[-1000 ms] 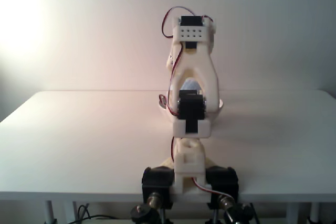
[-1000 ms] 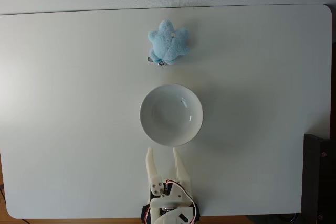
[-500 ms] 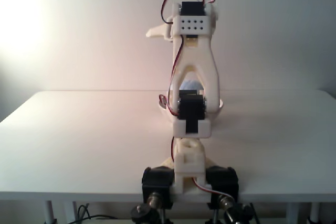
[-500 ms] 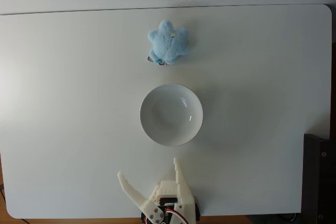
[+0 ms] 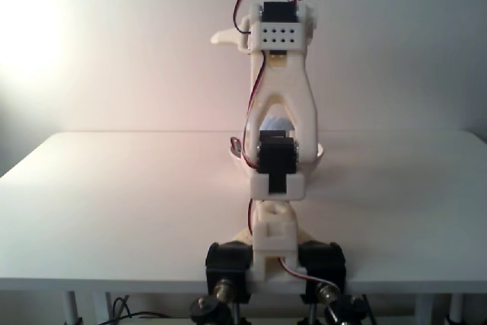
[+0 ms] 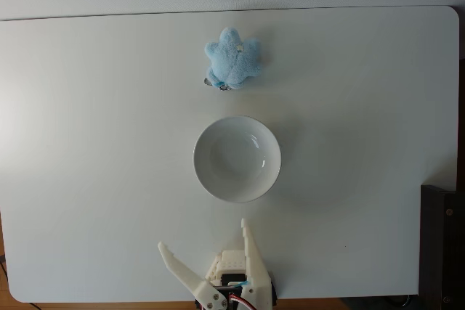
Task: Grasp a skyblue doll and put it into the bowl.
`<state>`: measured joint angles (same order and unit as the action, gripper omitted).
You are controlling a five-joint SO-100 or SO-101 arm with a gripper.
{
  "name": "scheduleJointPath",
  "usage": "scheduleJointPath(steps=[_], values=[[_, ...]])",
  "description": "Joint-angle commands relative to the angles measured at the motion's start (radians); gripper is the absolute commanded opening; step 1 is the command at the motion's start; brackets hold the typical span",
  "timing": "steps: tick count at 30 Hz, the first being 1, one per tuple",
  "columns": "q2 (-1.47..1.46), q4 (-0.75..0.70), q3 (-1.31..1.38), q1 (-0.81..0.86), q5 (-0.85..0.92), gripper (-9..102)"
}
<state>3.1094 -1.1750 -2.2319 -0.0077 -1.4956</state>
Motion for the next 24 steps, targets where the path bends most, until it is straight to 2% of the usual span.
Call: scheduleJointPath(steps=[1, 14, 24], values=[[-0.094, 0.095, 0.034, 0.003, -0.005, 61], [-0.525, 0.382, 0.069, 0.005, -0.003, 61], [-1.039, 0.385, 0.529, 0.005, 0.008, 61]])
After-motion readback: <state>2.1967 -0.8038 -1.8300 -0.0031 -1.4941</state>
